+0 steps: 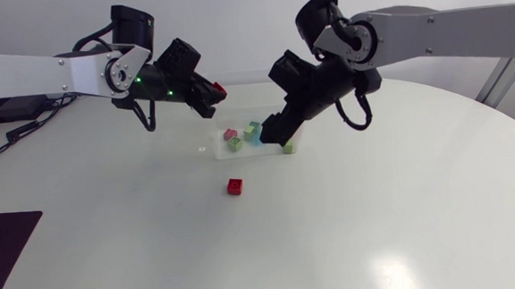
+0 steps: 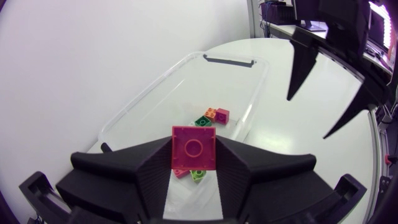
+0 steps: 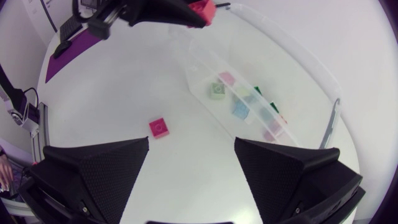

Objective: Place the duplo bricks in the container

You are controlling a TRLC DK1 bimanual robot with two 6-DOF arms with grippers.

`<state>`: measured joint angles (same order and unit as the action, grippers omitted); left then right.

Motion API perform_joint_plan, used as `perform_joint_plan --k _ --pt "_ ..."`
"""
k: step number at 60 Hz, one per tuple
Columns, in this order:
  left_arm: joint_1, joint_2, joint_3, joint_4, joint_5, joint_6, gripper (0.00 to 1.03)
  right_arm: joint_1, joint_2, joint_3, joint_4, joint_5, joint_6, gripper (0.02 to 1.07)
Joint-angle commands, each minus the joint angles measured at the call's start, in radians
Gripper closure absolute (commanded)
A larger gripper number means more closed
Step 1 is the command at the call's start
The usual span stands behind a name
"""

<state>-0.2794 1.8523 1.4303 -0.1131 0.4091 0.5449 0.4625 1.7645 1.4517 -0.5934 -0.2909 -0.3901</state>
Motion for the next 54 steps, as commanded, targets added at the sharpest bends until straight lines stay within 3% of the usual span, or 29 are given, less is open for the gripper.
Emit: perform_joint_plan --k 1,7,10,11,14,18,39,54 --pt "-0.003 0.059 0.076 0.012 -0.013 -0.025 0.83 0.008 -0.057 -0.065 0.018 0.001 -0.016 0.07" --pt "-0.006 0.102 0.128 0.015 -0.033 -0.033 0.82 0.011 -0.097 -0.129 0.032 -0.001 -0.016 0.07" --pt "-0.007 0.122 0.156 0.012 -0.044 -0.049 0.66 0.016 -0.123 -0.172 0.033 -0.001 -0.023 0.07" --pt "-0.009 0.125 0.162 0.004 -0.046 -0.051 0.48 0.016 -0.131 -0.186 0.035 -0.001 -0.024 0.07" --pt "-0.012 0.124 0.157 0.001 -0.05 -0.049 0.18 0.019 -0.157 -0.228 0.044 -0.001 -0.026 0.07" --pt "-0.014 0.102 0.128 0.0 -0.052 -0.04 0.05 0.018 -0.197 -0.284 0.047 -0.001 -0.033 0.07" --pt "-0.07 -0.177 -0.206 -0.046 -0.046 0.118 0.06 -0.031 -0.387 -0.471 0.044 -0.005 -0.061 0.07" --pt "-0.104 -0.096 -0.307 -0.142 -0.046 0.329 0.07 -0.042 -0.497 -0.548 0.006 -0.005 -0.069 0.07"
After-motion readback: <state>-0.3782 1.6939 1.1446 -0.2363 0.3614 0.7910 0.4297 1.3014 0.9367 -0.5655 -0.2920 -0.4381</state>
